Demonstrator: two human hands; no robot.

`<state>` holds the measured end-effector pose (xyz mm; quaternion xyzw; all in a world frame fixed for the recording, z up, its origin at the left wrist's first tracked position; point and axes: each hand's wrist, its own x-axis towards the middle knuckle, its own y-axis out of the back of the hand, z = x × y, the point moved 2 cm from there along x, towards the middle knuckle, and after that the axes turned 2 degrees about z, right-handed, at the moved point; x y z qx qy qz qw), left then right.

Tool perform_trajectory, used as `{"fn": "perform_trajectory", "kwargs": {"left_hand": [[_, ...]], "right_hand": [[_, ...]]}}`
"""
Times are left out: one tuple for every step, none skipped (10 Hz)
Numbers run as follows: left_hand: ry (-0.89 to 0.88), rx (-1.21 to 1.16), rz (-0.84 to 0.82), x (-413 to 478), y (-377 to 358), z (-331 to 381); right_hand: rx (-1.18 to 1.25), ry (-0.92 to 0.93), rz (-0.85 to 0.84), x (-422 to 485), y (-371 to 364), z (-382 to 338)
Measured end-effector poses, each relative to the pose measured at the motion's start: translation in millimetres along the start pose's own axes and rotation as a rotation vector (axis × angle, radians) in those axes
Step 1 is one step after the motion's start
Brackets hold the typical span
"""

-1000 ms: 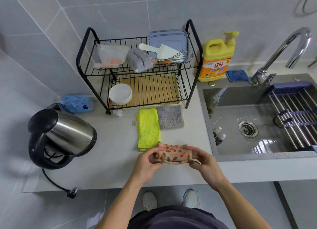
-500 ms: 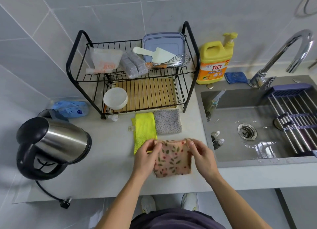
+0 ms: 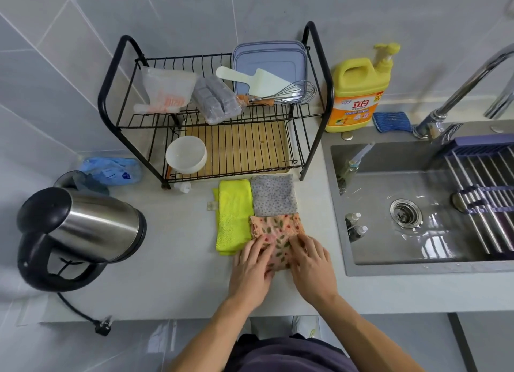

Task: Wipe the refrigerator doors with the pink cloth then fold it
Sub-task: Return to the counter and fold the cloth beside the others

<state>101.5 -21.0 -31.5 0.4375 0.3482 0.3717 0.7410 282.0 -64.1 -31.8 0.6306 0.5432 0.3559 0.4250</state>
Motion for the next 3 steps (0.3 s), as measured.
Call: {"fn": "perform_trajectory", "kwargs": {"left_hand": [[0.002,0.012,0.008,-3.5,-1.8,-1.0],[-0.007,-0.059,0.073,-5.6,0.3,2.5],[-0.045,-0.093,0.184,-23.8,2.7,-1.1]], "right_hand": [[-0.001,0.016,0.005,-2.9,0.9,-0.6],[0.022,0.039,0.014,-3.6,6.5,-0.7],[0.106,0.049,0.042,-23.9,7.9,5.6]]}}
